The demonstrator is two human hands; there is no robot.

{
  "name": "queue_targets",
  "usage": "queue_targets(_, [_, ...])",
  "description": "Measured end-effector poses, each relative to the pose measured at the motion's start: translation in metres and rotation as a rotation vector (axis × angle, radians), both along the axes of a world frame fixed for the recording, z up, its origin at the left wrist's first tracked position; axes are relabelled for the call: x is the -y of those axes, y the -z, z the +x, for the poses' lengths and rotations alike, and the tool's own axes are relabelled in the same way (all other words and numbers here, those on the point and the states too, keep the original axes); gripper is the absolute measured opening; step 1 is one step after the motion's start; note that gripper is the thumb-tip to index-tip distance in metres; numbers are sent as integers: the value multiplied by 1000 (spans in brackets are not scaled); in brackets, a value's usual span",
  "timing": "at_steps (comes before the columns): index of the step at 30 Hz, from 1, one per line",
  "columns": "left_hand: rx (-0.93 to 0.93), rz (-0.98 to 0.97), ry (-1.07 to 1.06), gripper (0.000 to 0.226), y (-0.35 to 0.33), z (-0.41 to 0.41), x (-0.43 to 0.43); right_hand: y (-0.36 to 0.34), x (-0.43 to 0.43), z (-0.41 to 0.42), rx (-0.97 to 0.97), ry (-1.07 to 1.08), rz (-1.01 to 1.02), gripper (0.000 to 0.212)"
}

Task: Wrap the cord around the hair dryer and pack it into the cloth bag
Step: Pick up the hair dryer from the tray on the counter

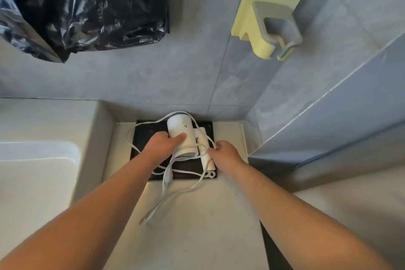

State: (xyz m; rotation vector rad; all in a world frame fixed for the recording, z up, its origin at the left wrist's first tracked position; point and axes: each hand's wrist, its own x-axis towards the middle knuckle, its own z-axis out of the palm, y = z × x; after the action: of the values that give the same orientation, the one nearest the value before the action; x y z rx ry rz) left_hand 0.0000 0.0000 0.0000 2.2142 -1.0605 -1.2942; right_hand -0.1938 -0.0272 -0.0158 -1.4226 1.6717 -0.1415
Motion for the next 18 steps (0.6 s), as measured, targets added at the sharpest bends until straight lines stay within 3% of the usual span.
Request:
queue_targets(5, [-106, 83, -179, 69, -6, -12, 10, 3, -1, 4, 9, 42, -34, 19])
queue_targets(11, [-135, 23, -281, 65, -3, -13, 0, -9, -15, 2, 37, 76, -193, 17])
queue_targets(15, [-143, -58, -301, 57, -6, -13, -11, -19, -34, 3, 223, -20, -304, 25])
queue_targets(18, [-278, -115, -308, 46, -11, -8, -20, -29, -41, 1, 469, 152, -96, 20])
